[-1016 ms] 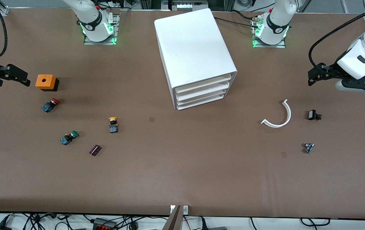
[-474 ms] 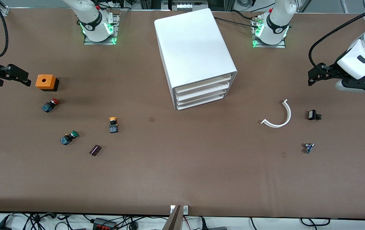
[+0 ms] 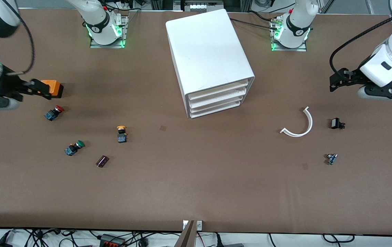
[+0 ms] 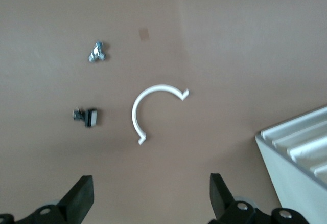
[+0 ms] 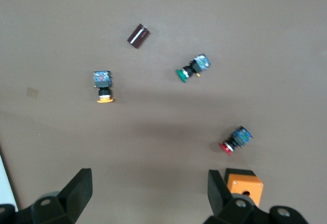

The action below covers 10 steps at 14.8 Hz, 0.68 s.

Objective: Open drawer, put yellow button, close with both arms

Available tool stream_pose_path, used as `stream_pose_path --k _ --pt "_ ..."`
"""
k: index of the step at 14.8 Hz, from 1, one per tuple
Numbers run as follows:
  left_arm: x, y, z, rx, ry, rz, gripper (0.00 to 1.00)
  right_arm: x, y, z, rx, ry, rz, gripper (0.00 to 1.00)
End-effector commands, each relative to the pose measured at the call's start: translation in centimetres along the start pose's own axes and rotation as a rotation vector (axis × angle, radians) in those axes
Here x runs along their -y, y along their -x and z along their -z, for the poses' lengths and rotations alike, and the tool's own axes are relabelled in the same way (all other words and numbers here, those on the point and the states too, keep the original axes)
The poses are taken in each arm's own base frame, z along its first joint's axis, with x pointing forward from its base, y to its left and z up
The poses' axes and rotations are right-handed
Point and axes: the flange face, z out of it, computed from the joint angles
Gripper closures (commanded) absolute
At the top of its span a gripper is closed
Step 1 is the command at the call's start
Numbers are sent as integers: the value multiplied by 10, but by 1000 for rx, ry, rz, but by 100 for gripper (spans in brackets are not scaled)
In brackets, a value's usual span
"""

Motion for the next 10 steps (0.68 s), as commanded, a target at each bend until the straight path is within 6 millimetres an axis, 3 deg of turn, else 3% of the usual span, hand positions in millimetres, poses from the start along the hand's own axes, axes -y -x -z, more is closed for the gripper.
stream_pose_path --k 1,3,5,7,8,10 --pt "-15 -5 -35 170 42 -43 0 29 -18 -32 17 3 39 0" --pt "-41 -15 -62 239 173 -63 0 53 -32 -63 41 -8 71 0" --pt "-65 -22 -81 280 241 -90 0 74 -44 -82 20 -7 102 0" --pt "-99 -28 -104 319 322 -161 0 97 -59 -119 18 -2 134 0" --pt "-109 -35 -122 342 409 -219 0 102 -66 -141 22 2 141 0" --pt "-116 -48 -158 354 628 -322 0 131 -73 -176 38 17 160 0"
